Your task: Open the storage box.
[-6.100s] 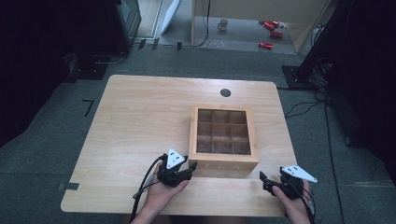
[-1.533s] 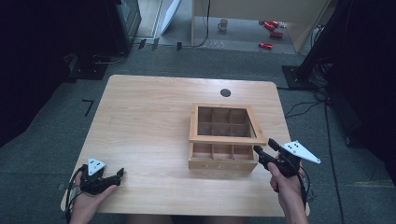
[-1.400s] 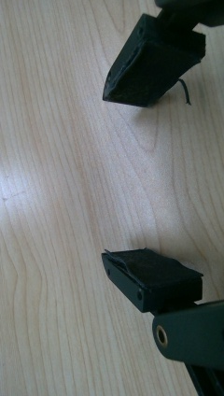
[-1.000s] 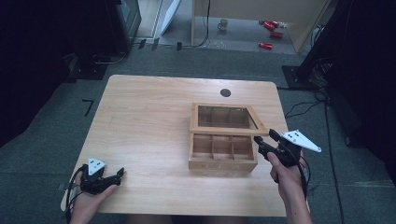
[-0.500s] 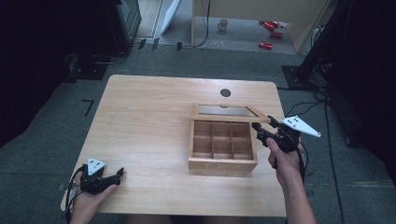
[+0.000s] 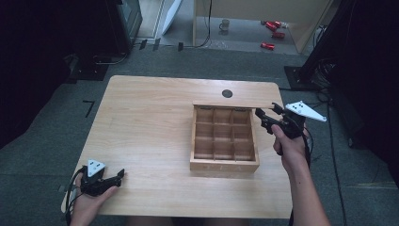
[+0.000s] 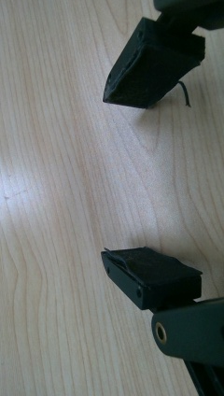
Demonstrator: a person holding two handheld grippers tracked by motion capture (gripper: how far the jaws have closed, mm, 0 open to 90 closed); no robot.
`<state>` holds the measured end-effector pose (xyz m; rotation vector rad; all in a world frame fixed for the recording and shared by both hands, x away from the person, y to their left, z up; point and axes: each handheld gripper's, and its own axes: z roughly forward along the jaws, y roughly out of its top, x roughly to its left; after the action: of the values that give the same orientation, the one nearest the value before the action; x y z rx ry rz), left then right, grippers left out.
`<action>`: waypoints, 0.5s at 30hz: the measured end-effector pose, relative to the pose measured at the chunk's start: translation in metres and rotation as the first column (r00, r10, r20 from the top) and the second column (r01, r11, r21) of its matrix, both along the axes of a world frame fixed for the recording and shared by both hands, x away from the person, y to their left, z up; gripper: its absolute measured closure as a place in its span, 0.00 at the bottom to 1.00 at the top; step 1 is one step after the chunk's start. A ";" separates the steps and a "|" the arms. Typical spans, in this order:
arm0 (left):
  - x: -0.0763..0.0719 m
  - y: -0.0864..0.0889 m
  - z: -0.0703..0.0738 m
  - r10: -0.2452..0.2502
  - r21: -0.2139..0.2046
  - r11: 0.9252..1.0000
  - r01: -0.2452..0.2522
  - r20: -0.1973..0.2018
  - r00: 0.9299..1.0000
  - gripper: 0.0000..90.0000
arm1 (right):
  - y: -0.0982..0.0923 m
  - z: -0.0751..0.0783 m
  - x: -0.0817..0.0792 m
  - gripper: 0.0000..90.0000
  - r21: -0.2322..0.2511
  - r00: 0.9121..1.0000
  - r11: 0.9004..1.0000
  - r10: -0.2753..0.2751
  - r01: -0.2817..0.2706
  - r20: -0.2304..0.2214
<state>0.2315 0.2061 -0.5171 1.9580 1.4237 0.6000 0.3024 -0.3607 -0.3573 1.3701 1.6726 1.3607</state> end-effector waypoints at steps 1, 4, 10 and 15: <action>0.000 0.000 0.000 0.000 -0.001 1.000 0.000 0.000 1.000 0.23 | 0.000 0.001 0.002 0.38 0.002 1.000 1.000 0.000 0.000 0.004; 0.000 0.000 0.000 0.003 -0.004 1.000 -0.003 0.001 1.000 0.23 | -0.001 0.002 0.008 0.38 0.006 1.000 1.000 -0.002 0.002 0.008; 0.000 0.001 0.000 0.005 -0.012 1.000 -0.005 0.000 1.000 0.24 | -0.001 0.005 0.021 0.38 0.004 1.000 1.000 -0.011 0.011 0.015; 0.001 0.001 0.000 0.007 -0.019 1.000 -0.007 -0.002 1.000 0.24 | -0.006 0.005 0.032 0.38 0.030 1.000 0.999 0.015 -0.015 0.024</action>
<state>0.2322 0.2074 -0.5169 1.9407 1.4326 0.5857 0.3347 -0.3663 -0.3525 1.3557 1.6568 1.4102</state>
